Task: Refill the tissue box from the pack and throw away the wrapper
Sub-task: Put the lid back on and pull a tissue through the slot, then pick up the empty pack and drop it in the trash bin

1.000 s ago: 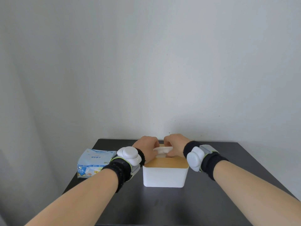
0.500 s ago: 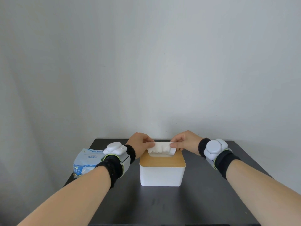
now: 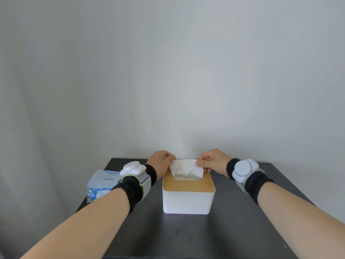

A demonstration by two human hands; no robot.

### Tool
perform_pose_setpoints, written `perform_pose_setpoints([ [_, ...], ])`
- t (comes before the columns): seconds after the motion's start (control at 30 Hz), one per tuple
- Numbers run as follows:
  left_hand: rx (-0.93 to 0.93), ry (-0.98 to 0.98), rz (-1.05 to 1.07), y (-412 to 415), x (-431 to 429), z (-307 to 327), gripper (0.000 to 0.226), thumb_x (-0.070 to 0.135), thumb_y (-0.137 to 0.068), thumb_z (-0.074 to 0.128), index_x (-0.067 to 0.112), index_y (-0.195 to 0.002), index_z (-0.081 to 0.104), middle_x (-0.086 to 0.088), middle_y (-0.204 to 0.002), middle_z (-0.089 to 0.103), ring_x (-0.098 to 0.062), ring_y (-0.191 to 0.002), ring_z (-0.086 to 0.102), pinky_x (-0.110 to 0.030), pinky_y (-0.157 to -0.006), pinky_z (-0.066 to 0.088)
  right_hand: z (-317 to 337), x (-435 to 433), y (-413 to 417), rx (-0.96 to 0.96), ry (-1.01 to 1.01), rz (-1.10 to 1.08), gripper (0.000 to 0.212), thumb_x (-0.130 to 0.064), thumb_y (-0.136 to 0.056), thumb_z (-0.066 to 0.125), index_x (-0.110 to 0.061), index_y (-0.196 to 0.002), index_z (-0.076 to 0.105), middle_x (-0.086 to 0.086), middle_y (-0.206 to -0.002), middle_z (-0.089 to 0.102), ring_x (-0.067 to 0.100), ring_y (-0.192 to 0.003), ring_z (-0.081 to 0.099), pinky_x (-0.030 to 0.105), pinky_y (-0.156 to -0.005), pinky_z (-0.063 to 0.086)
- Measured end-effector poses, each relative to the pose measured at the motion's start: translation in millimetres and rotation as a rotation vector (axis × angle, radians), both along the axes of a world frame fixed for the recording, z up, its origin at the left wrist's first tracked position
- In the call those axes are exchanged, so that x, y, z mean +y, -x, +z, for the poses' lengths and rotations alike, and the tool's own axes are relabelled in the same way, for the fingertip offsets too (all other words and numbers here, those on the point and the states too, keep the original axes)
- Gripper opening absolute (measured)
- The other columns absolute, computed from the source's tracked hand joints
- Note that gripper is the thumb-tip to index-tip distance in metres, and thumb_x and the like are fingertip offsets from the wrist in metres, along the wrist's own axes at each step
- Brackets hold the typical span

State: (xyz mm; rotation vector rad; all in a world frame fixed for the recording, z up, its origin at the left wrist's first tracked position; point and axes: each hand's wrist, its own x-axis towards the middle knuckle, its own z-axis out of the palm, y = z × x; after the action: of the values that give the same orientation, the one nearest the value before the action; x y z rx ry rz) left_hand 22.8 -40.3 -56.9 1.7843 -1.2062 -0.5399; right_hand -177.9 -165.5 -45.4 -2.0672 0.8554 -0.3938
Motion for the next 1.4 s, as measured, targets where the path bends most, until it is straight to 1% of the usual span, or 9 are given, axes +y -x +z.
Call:
perform_pose_setpoints([
  [0.2, 0.096, 0.065, 0.048, -22, 10, 24, 0.03, 0.026, -0.102, 0.046, 0.003, -0.107, 0.064, -0.005, -0.096, 0.067, -0.015, -0.073, 0.058, -0.023, -0.066, 0.047, 18, 8, -9, -0.067, 0.07, -0.087, 0.034, -0.037, -0.091, 0.066, -0.005, -0.102, 0.069, 0.006, -0.094, 0.072, 0.014, -0.079, 0.063, 0.023, -0.068, 0.052],
  [0.3, 0.055, 0.081, 0.094, -46, 25, 37, 0.034, 0.029, -0.102, 0.046, 0.002, -0.108, 0.066, -0.006, -0.098, 0.066, -0.018, -0.077, 0.058, -0.03, -0.076, 0.049, 32, 17, -23, -0.064, 0.143, -0.072, 0.032, -0.04, -0.09, 0.067, -0.009, -0.1, 0.069, 0.002, -0.096, 0.07, 0.016, -0.083, 0.063, 0.034, -0.082, 0.054],
  [0.53, -0.091, 0.008, 0.254, -110, 74, 45, 0.039, 0.038, -0.099, 0.047, 0.004, -0.102, 0.066, -0.013, -0.102, 0.07, -0.032, -0.097, 0.066, -0.044, -0.093, 0.053, 58, 63, -76, -0.034, 0.235, -0.004, 0.024, -0.04, -0.09, 0.066, -0.017, -0.096, 0.067, -0.007, -0.081, 0.064, 0.013, -0.076, 0.062, 0.026, -0.074, 0.05],
  [0.77, -0.289, -0.201, 0.416, -145, 118, 21, 0.031, 0.035, -0.1, 0.046, 0.011, -0.082, 0.051, -0.008, -0.085, 0.054, -0.023, -0.078, 0.049, -0.029, -0.074, 0.039, 39, 107, -139, 0.127, 0.145, 0.009, 0.027, -0.031, -0.092, 0.062, -0.005, -0.093, 0.066, 0.015, -0.082, 0.073, 0.019, -0.051, 0.056, 0.03, -0.062, 0.051],
  [0.87, -0.32, -0.283, 0.427, -153, 134, 10, 0.039, 0.039, -0.1, 0.046, 0.015, -0.069, 0.041, -0.009, -0.082, 0.049, -0.022, -0.074, 0.045, -0.028, -0.07, 0.036, 25, 122, -158, 0.244, 0.064, -0.016, 0.026, -0.028, -0.094, 0.059, -0.003, -0.087, 0.062, 0.011, -0.071, 0.066, 0.015, -0.041, 0.053, 0.022, -0.051, 0.046],
  [0.97, -0.331, -0.356, 0.416, -158, 144, 1, 0.042, 0.043, -0.101, 0.042, 0.013, -0.072, 0.043, -0.008, -0.082, 0.05, -0.023, -0.076, 0.047, -0.028, -0.064, 0.036, 9, 127, -176, 0.305, -0.067, -0.06, 0.027, -0.025, -0.094, 0.06, 0.001, -0.086, 0.059, 0.014, -0.076, 0.062, 0.025, -0.059, 0.058, 0.029, -0.055, 0.048],
  [1.03, -0.336, -0.391, 0.4, -159, 147, -5, 0.044, 0.043, -0.102, 0.04, 0.016, -0.067, 0.039, -0.005, -0.079, 0.047, -0.023, -0.076, 0.046, -0.026, -0.056, 0.032, 1, 127, -181, 0.31, -0.145, -0.111, 0.028, -0.023, -0.093, 0.061, -0.001, -0.078, 0.054, 0.014, -0.07, 0.058, 0.026, -0.058, 0.055, 0.031, -0.054, 0.047],
  [1.17, -0.339, -0.426, 0.377, -161, 148, -12, 0.042, 0.044, -0.103, 0.036, 0.008, -0.086, 0.049, -0.008, -0.088, 0.053, -0.022, -0.079, 0.049, -0.027, -0.064, 0.036, -6, 129, -181, 0.307, -0.29, -0.154, 0.033, -0.022, -0.097, 0.055, -0.007, -0.069, 0.049, 0.011, -0.06, 0.051, 0.021, -0.052, 0.049, 0.029, -0.059, 0.042],
  [1.4, -0.361, -0.479, 0.371, -163, 138, -22, 0.052, 0.047, -0.103, 0.033, 0.002, -0.116, 0.056, -0.015, -0.111, 0.065, -0.027, -0.097, 0.062, -0.03, -0.077, 0.042, -21, 124, -191, 0.277, -0.513, -0.226, 0.028, -0.03, -0.099, 0.054, -0.011, -0.079, 0.058, 0.005, -0.06, 0.054, 0.014, -0.04, 0.044, 0.017, -0.037, 0.038],
])
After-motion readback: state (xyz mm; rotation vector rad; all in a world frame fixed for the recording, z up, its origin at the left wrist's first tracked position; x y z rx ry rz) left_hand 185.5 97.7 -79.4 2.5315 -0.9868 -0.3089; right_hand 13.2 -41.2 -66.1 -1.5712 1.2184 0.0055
